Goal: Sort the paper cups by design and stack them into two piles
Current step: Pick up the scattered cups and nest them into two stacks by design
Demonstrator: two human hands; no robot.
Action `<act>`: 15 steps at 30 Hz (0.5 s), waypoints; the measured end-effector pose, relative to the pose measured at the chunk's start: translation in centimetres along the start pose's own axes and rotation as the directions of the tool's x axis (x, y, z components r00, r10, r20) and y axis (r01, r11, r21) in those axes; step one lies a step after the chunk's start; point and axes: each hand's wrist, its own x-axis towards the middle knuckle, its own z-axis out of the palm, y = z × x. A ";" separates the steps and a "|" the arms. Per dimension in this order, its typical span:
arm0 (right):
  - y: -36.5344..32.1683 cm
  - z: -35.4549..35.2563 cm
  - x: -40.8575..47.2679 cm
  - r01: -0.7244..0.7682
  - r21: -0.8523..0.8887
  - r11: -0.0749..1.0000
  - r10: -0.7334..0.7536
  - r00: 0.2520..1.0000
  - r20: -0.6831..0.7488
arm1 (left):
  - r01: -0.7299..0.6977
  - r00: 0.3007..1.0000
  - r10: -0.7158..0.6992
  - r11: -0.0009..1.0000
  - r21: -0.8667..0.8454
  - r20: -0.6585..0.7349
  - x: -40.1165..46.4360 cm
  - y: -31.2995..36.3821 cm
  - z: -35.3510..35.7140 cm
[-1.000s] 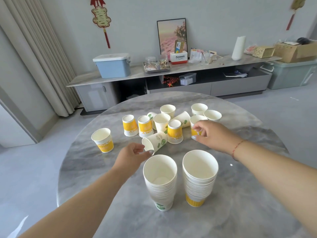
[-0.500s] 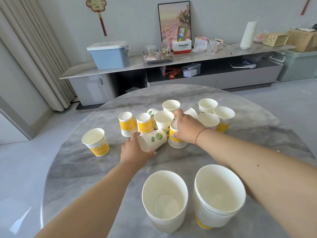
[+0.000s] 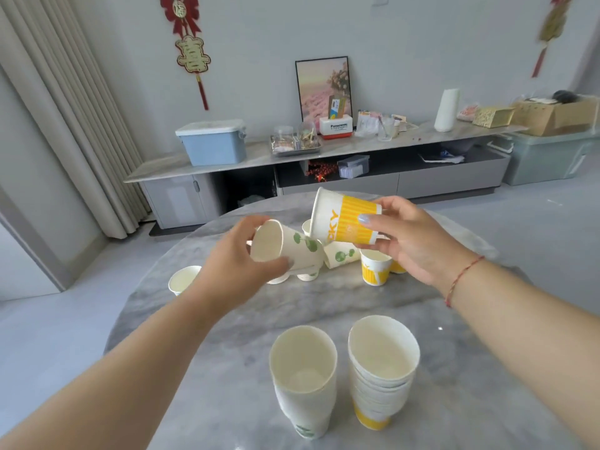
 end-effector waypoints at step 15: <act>-0.3 1.3 -9.1 0.194 -0.708 0.679 -0.099 0.980 0.174 | -0.181 0.981 0.165 0.969 -0.167 -0.104 -8.5 5.4 -0.9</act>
